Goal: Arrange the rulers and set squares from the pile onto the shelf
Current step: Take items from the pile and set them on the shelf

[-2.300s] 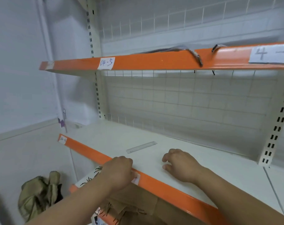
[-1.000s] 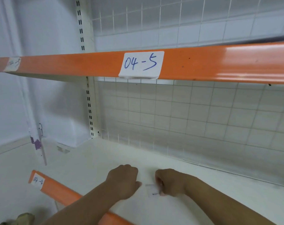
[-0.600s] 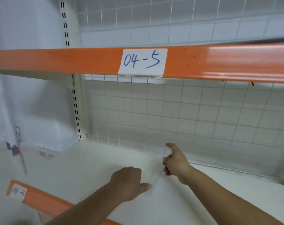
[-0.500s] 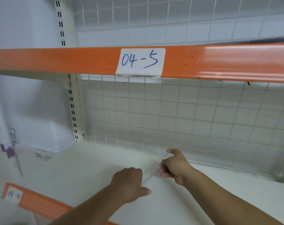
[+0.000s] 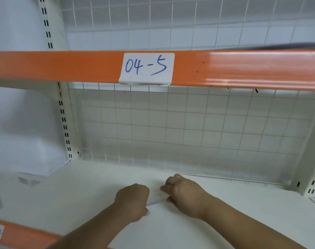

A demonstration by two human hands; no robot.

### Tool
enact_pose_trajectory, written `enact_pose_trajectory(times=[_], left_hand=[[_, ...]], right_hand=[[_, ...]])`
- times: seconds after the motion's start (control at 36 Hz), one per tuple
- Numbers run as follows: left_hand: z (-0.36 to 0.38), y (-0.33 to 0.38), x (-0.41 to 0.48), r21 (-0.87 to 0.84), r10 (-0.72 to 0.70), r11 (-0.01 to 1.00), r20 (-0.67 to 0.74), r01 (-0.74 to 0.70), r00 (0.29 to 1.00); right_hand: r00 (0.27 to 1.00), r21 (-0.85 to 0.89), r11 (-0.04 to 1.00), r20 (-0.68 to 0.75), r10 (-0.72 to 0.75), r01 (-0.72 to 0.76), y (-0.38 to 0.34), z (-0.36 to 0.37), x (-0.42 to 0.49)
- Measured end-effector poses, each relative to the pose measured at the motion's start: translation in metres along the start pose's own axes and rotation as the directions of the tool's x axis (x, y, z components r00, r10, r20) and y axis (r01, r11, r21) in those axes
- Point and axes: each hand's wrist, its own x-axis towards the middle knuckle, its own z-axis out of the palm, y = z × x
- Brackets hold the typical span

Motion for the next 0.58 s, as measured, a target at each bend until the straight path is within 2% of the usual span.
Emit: enact_pose_trajectory(times=[0.14,0.22,0.36,0.58], left_hand=[[-0.002,0.004,-0.001,0.011,0.053,0.999,-0.013,-0.053,0.998],[0.0,0.008,-0.002,-0.003,0.095,0.995,-0.016,-0.095,0.995],[0.001,0.018,-0.002,-0.028,0.156,0.987,-0.04,-0.157,0.987],[-0.001,0.056,-0.005,-0.024,0.265,0.964,-0.043,-0.266,0.963]], right_hand=[[0.994,0.043,0.995,0.06,0.092,-0.094,0.002,0.004,-0.01],[0.991,0.068,0.989,0.046,0.126,-0.129,0.003,0.004,-0.021],[0.973,0.008,0.973,0.025,0.228,-0.229,0.006,0.004,-0.043],[0.875,-0.053,0.873,-0.018,0.484,-0.484,0.025,-0.004,-0.109]])
